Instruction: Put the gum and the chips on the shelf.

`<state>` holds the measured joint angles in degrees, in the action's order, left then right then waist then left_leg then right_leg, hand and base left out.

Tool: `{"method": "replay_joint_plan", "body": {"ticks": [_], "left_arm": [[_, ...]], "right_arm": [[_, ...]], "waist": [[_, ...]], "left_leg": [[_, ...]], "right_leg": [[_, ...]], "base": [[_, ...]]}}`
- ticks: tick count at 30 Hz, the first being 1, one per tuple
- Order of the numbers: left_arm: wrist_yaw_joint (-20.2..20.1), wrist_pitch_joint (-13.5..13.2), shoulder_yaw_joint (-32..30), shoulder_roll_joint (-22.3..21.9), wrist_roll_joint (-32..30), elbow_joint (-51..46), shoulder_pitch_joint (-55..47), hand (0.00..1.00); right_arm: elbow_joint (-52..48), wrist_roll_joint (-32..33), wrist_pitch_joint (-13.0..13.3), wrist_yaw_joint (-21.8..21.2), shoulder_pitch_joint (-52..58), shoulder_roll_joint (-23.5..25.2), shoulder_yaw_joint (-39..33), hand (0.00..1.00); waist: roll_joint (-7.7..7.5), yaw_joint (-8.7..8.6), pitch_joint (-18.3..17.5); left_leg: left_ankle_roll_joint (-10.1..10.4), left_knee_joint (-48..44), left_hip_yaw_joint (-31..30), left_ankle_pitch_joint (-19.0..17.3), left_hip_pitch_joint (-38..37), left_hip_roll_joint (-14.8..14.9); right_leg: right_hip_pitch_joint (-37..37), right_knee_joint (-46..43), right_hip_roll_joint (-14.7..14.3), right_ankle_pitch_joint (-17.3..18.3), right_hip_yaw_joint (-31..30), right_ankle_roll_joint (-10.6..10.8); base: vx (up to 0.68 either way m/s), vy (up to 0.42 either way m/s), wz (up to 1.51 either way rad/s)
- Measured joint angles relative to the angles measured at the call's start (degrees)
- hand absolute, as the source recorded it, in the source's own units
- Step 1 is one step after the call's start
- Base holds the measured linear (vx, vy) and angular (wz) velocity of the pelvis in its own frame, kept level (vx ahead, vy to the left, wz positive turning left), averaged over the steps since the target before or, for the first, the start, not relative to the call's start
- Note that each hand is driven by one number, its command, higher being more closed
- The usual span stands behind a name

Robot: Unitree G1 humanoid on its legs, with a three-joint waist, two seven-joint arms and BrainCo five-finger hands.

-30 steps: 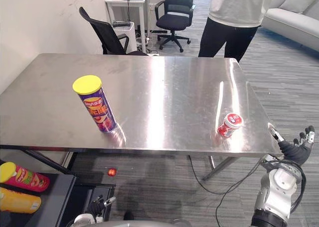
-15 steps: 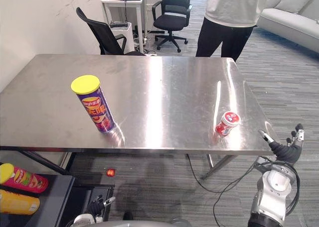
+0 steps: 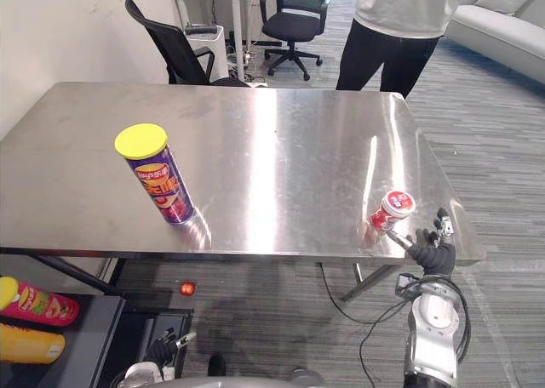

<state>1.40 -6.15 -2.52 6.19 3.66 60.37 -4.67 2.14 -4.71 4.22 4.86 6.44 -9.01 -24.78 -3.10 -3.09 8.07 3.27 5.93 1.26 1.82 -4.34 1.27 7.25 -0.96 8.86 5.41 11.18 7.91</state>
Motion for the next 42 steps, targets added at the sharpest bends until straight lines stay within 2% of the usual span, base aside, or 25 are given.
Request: {"method": "replay_joint_plan", "body": {"ticks": [5,12,15,17,18,19,20,21,23,25,27,29,30,33,37,42], "left_arm": [[0.0,0.0,0.1,0.1,0.0,0.0,0.0,0.00],[0.2,-0.1,0.6,0.3,0.2,0.0,0.0,0.00],[0.5,-0.1,0.7,0.3,0.2,0.1,0.0,0.00],[0.7,-0.2,1.1,0.6,0.3,0.1,0.1,0.00],[0.7,-0.1,1.1,0.6,0.3,0.1,0.4,0.00],[0.4,-0.1,0.8,0.5,0.5,0.0,0.4,0.00],[0.4,0.0,0.3,0.5,0.5,0.0,0.4,0.00],[0.3,0.1,-0.6,0.4,0.5,0.2,0.3,0.00],[0.1,0.1,-0.8,0.5,0.5,0.2,0.3,0.00],[-0.6,-0.1,-0.6,0.8,0.6,0.2,0.3,0.00],[-1.1,-0.3,-0.6,0.7,2.3,0.1,0.2,0.00],[-1.3,-0.8,-0.6,0.7,3.1,-0.1,0.0,0.00],[-1.5,-0.8,-0.6,0.7,3.1,-0.3,0.0,0.00],[-1.6,-0.8,-0.6,0.7,2.9,-0.7,-0.2,0.00],[-1.7,-0.8,-0.6,0.7,2.9,-1.4,-0.6,0.00],[-1.7,-0.8,-0.8,0.7,2.9,-1.3,-0.7,0.00]], "right_arm": [[-1.5,-2.2,0.4,-0.1,2.0,0.1,2.9,0.00],[-1.7,-5.3,2.7,0.0,3.5,1.0,5.4,0.00],[-1.2,-6.8,2.8,1.5,3.5,1.1,6.4,0.00],[-2.3,-8.0,2.0,1.8,3.1,0.7,5.3,0.00],[-5.4,-8.5,0.4,0.4,2.9,-0.9,2.5,0.00],[-9.1,-13.0,-1.6,-0.7,1.7,-4.3,-1.7,0.00],[-9.8,-12.8,-1.8,-0.8,0.2,-6.7,-3.7,0.00],[-8.9,-5.9,-0.9,-1.5,-3.7,-12.2,-5.9,0.00],[-2.3,1.8,1.8,-1.2,-8.6,-18.9,-6.2,0.00],[5.4,5.5,1.4,-0.8,-13.4,-21.4,-6.0,0.00],[7.0,8.8,-0.2,-0.4,-17.3,-22.3,-5.9,0.00],[6.6,14.2,0.3,-0.5,-20.1,-25.1,-5.1,0.00],[5.7,17.0,1.8,-0.4,-21.7,-26.9,-3.0,0.00],[1.0,17.0,3.4,-0.8,-22.4,-26.6,-0.3,0.00],[0.3,16.0,2.9,-2.9,-21.6,-25.3,0.6,0.00],[-1.8,16.0,2.1,-3.0,-19.6,-24.9,0.6,0.00]], "waist": [[-0.02,0.00,0.0],[-0.24,0.03,0.2],[-0.28,0.01,0.2],[-1.12,0.03,0.5],[-1.22,0.33,0.6],[-1.15,0.39,0.6],[-1.24,0.29,0.6],[-0.91,0.11,0.5],[-1.72,-0.04,0.5],[-2.22,0.07,0.2],[-2.16,0.01,0.2],[-1.97,0.15,0.1],[-2.05,0.15,0.2],[-2.30,0.08,0.2],[-2.33,0.08,0.2],[-2.45,-0.03,0.2]], "left_leg": [[0.0,0.0,0.1,0.0,-0.1,0.1],[0.1,0.0,0.1,-0.1,-0.1,0.4],[0.1,0.0,0.1,-0.1,-0.1,0.5],[0.1,0.0,0.1,-0.1,0.0,0.6],[0.1,0.0,0.0,-0.1,0.2,0.9],[0.1,0.0,0.0,-0.1,0.5,0.8],[0.1,0.0,0.0,-0.1,0.5,0.8],[0.1,0.0,0.1,-0.2,0.5,0.4],[0.2,0.0,0.1,-0.2,0.5,0.6],[0.2,0.0,-0.2,0.0,1.3,0.6],[0.2,0.0,-0.3,0.2,1.8,0.4],[0.2,-0.1,-0.4,0.2,1.8,0.3],[0.2,-0.1,-0.4,0.2,1.8,0.4],[0.2,-0.2,-0.3,0.2,1.7,0.5],[0.0,0.0,-0.1,0.3,1.8,0.6],[-0.3,0.0,-0.1,0.7,2.2,0.3]], "right_leg": [[0.0,0.0,-0.2,0.0,0.0,0.0],[0.1,0.2,-0.6,0.0,0.0,0.0],[0.1,0.4,-0.6,0.0,0.0,0.0],[0.1,0.5,-0.6,-0.2,-0.2,-0.3],[0.0,0.6,-0.6,-0.4,-0.4,-0.4],[-0.1,0.7,-0.5,-0.4,-0.2,-0.4],[-0.2,0.7,-0.5,-0.4,-0.3,-0.4],[-0.3,0.8,-0.6,-0.4,-0.5,-0.3],[-0.5,0.8,-0.8,-0.4,-0.5,-0.3],[-0.9,0.8,-0.9,-0.4,-0.3,-0.4],[-1.2,0.8,-0.6,-0.5,0.1,-0.5],[-1.2,0.8,-0.5,-0.6,0.4,-0.6],[-1.2,0.8,-0.6,-0.8,0.4,-0.6],[-1.2,0.8,-0.7,-1.0,0.4,-0.6],[-1.5,0.8,-0.7,-2.0,0.0,-0.7],[-2.0,0.9,-0.5,-2.0,-0.5,-0.5]], "base": [[0.00,0.000,0.00],[0.00,0.000,0.00],[0.00,0.000,0.00],[0.00,0.000,0.00],[0.00,0.000,0.00],[0.00,0.000,0.03],[0.00,0.000,0.00],[0.00,0.000,-0.07],[0.00,0.000,-0.06],[0.00,-0.002,0.04],[0.01,-0.002,0.13],[0.01,0.002,0.07],[0.00,0.000,0.00],[0.00,0.000,0.00],[-0.05,0.001,-0.04],[-0.08,-0.004,-0.06]]}}
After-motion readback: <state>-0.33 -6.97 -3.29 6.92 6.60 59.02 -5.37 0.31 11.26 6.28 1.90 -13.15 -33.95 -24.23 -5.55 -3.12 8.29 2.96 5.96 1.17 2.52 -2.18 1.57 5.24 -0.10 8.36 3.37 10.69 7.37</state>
